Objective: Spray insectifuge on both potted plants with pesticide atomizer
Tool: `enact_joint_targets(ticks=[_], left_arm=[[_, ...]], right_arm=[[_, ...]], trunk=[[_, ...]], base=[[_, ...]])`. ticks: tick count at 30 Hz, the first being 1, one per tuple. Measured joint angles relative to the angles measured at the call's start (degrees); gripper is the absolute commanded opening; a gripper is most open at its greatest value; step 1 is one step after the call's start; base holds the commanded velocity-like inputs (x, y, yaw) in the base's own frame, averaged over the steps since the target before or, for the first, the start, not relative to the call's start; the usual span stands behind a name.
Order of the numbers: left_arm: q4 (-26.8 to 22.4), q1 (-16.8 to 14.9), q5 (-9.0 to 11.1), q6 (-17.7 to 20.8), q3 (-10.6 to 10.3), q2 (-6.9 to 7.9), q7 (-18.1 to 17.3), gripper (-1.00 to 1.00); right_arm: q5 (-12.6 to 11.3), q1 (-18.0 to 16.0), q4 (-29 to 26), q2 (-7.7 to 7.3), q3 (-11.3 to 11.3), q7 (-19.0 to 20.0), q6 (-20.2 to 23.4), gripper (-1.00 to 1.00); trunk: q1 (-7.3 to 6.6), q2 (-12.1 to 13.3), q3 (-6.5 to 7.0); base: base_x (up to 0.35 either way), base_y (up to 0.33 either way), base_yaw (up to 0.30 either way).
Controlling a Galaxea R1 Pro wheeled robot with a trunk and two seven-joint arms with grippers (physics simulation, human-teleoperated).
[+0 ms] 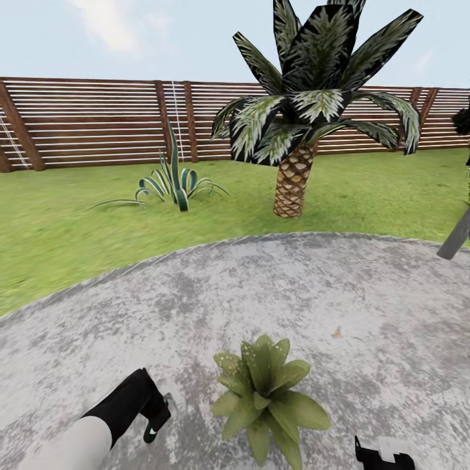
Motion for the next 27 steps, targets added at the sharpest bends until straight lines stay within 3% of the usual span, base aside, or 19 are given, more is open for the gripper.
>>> enact_joint_targets(ticks=[6, 12, 17, 22, 27], left_arm=[[0.1, 0.05, 0.21, -0.28, 0.04, -0.02, 0.02, -1.0], [2.84, 0.13, 0.57, -0.75, 0.0, -0.89, 0.08, -1.0], [6.35, 0.13, 0.13, -6.04, -0.12, -1.77, -0.1, -1.0], [8.68, 0.27, -0.25, -7.04, -0.6, -0.91, -0.11, -1.0], [8.96, 0.43, -3.07, -7.03, -0.45, -1.66, -0.03, -1.0]], right_arm=[[0.0, 0.01, -0.02, 0.0, 0.0, 0.01, 0.0, 1.0], [0.0, 0.0, -0.01, 0.01, 0.0, 0.0, 0.0, 1.0], [0.0, 0.0, -0.01, 0.01, 0.04, -0.02, 0.0, 1.0], [0.0, -0.01, -0.01, 0.01, 0.07, 0.0, 0.0, 1.0], [0.0, 0.0, -0.01, 0.01, 0.08, -0.02, 0.0, 1.0]], trunk=[[0.02, 0.0, 0.08], [0.02, 0.0, 0.12], [0.03, 0.0, 0.12], [0.02, 0.0, 0.12], [0.02, 0.0, 0.12]], base=[[0.05, 0.042, -0.265], [0.001, 0.001, -0.032], [0.0, 0.0, -0.001], [0.0, 0.0, 0.0], [0.0, 0.0, 0.0]])
